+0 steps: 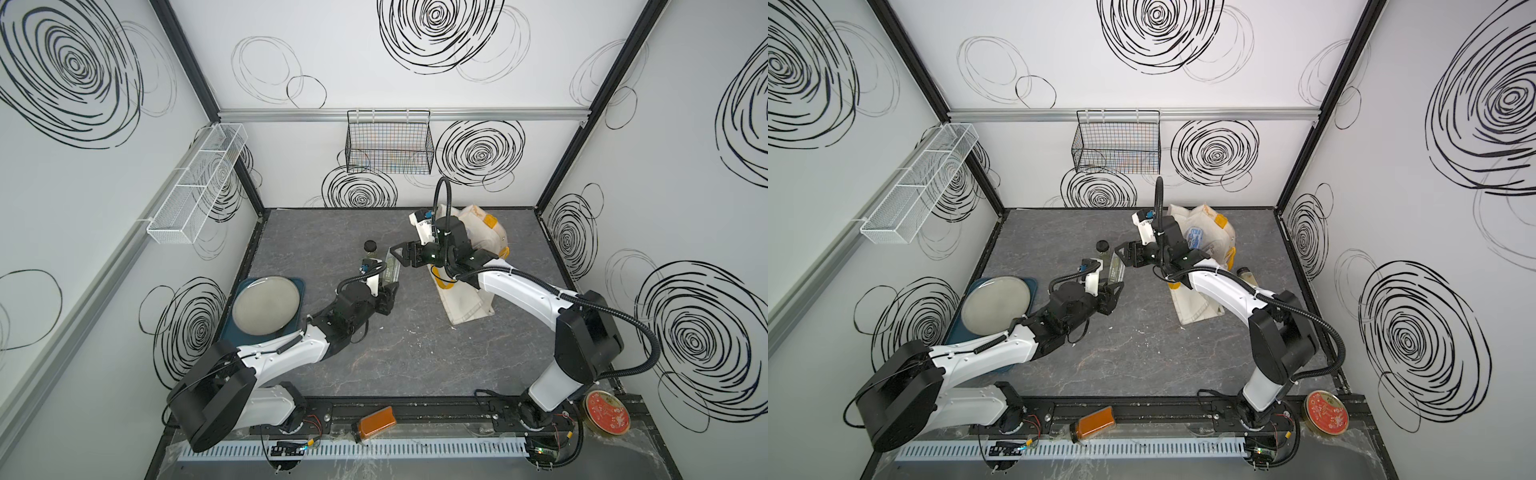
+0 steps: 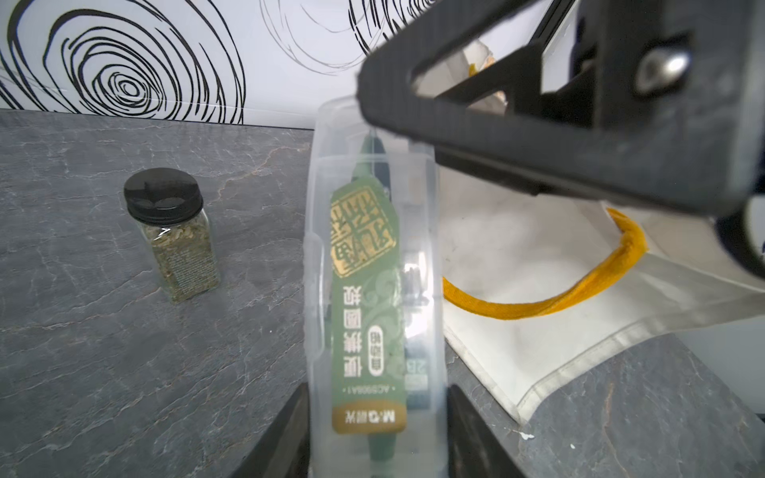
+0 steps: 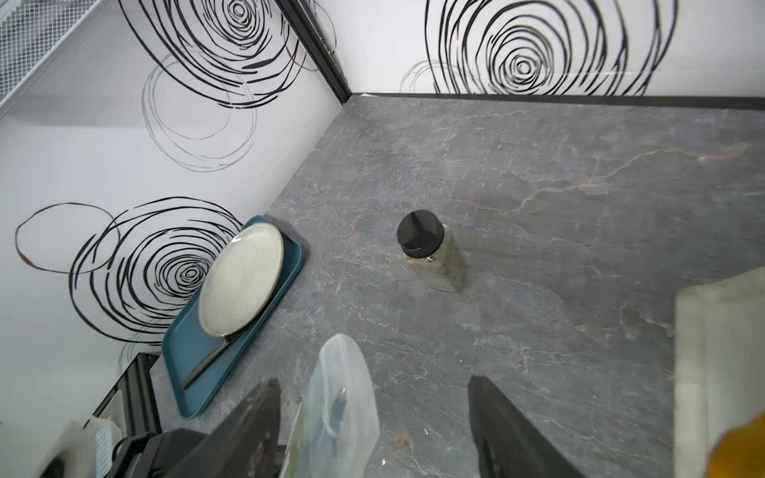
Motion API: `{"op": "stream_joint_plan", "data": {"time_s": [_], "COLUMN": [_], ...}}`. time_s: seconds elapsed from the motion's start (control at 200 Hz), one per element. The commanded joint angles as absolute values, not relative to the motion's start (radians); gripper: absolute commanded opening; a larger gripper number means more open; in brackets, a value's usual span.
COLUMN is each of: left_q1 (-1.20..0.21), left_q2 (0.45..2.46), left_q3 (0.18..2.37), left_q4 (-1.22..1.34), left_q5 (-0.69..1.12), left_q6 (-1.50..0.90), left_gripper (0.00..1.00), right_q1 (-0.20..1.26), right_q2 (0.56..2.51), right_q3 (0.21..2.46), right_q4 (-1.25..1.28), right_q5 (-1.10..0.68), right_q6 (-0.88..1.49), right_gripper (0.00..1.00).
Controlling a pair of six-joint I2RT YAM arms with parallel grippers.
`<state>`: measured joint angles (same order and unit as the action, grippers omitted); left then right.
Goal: Put the compass set into the canvas bag
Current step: Pick up the compass set at the center of the board.
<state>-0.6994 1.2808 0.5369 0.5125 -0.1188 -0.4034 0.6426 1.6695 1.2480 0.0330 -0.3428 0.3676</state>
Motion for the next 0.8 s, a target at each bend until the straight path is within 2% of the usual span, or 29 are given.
{"op": "stream_joint_plan", "data": {"time_s": [0.0, 0.54, 0.705, 0.796], "left_q1": [-0.692, -0.692, -0.692, -0.692], "left_q2": [1.277, 1.333, 1.330, 1.328], "left_q3": [0.540, 0.551, 0.548, 0.548], "left_q4": [0.616, 0.632, 0.633, 0.633], "left_q5": [-0.094, -0.082, -0.082, -0.083], "left_q6": [-0.420, -0.420, -0.420, -0.420], "left_gripper": [0.50, 0.51, 0.51, 0.51], "right_q1": [0.659, 0.666, 0.666, 0.666], "right_q2": [1.688, 1.712, 1.724, 1.730], "right_q3": [1.286, 1.253, 1.262, 1.267], "right_q4": [0.091, 0.206, 0.198, 0.193], "right_q5": [-0.388, -0.393, -0.396, -0.397], "right_q6": [0.417, 0.511, 0.511, 0.511], "right_gripper": [0.71, 0.34, 0.26, 0.26]}}
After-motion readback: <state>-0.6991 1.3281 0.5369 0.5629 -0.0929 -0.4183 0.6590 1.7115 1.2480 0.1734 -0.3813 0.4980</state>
